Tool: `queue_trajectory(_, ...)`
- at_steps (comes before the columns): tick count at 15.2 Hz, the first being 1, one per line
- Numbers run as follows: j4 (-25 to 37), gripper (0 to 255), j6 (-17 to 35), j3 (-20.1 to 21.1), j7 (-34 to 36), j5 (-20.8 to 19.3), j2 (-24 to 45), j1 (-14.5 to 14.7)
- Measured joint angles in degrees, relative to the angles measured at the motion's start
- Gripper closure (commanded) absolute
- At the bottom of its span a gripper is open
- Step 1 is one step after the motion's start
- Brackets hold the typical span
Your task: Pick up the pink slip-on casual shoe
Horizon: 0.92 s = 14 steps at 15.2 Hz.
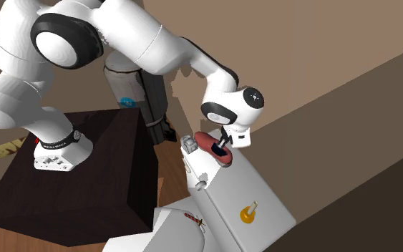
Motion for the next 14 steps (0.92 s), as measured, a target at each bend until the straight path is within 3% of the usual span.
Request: queue_trajectory(14, -0.48, 255, -6.34, -0.60, 1.77, -1.05, -6.99, 0.26)
